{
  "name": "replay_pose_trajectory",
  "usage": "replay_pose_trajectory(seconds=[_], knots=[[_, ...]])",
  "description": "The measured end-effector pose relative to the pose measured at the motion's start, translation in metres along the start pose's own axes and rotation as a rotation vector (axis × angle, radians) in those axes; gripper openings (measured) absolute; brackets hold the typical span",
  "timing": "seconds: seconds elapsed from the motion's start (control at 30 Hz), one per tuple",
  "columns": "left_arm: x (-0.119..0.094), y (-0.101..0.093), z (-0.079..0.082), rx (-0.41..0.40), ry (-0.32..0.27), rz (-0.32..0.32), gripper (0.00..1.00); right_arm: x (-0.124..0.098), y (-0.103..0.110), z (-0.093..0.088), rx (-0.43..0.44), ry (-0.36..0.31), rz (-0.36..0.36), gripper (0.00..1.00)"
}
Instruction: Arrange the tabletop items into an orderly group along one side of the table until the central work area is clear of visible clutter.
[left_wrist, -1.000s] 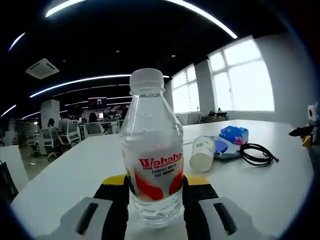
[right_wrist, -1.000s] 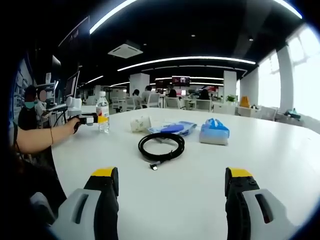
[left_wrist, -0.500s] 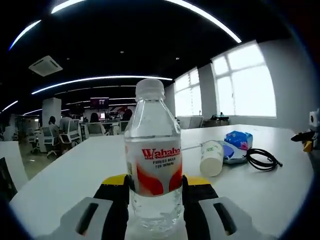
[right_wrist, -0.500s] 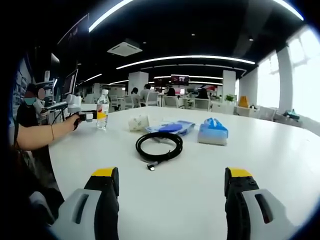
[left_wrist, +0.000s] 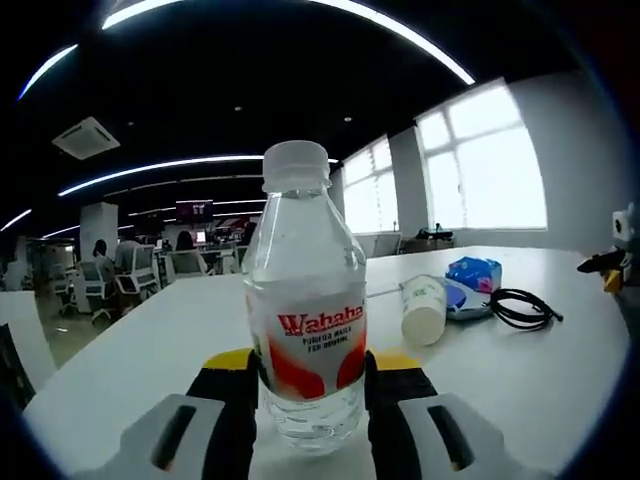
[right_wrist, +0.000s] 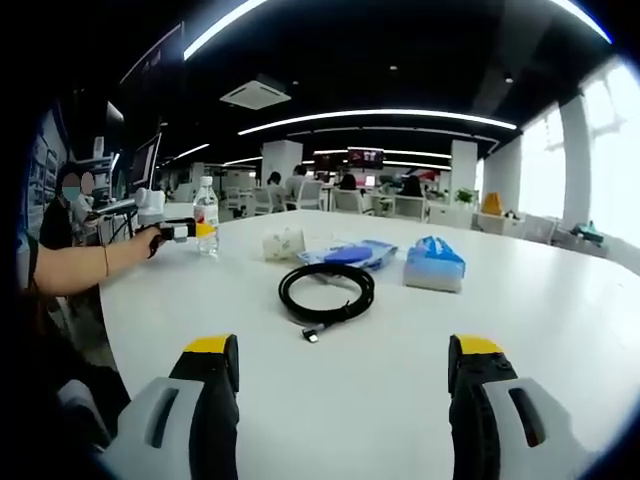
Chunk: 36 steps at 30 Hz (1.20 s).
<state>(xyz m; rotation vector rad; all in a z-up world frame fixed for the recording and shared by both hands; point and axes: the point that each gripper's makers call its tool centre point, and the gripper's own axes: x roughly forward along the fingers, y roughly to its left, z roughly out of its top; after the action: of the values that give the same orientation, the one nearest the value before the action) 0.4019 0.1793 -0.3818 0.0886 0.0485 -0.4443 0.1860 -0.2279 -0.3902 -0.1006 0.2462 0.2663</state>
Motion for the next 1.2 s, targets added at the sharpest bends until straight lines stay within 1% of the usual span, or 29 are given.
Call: replay_pose_trajectory(seconds=[0.23, 0.77, 0.83, 0.93, 1.03, 1.1, 1.2], knots=[[0.006, 0.004, 0.0, -0.004, -0.012, 0.004, 0.4, -0.001, 0.0, -0.002, 0.004, 0.0, -0.001, 0.83], [0.005, 0.002, 0.001, 0.018, -0.007, 0.004, 0.42, 0.0, 0.0, -0.003, 0.008, 0.004, 0.001, 0.83], [0.005, 0.002, 0.002, 0.019, -0.013, 0.004, 0.43, 0.0, 0.0, -0.003, 0.008, 0.004, -0.001, 0.83], [0.004, 0.006, 0.009, 0.008, -0.045, 0.014, 0.46, 0.0, 0.0, -0.003, 0.009, 0.005, -0.002, 0.83], [0.0, 0.009, 0.024, -0.012, -0.117, 0.025, 0.51, 0.0, -0.001, -0.004, 0.01, 0.005, -0.002, 0.83], [-0.003, 0.01, 0.026, -0.004, -0.118, 0.03, 0.52, 0.0, -0.001, -0.004, 0.01, 0.006, -0.003, 0.83], [-0.004, 0.012, 0.025, 0.011, -0.105, 0.034, 0.53, 0.0, 0.0, -0.004, 0.011, 0.004, 0.0, 0.83]])
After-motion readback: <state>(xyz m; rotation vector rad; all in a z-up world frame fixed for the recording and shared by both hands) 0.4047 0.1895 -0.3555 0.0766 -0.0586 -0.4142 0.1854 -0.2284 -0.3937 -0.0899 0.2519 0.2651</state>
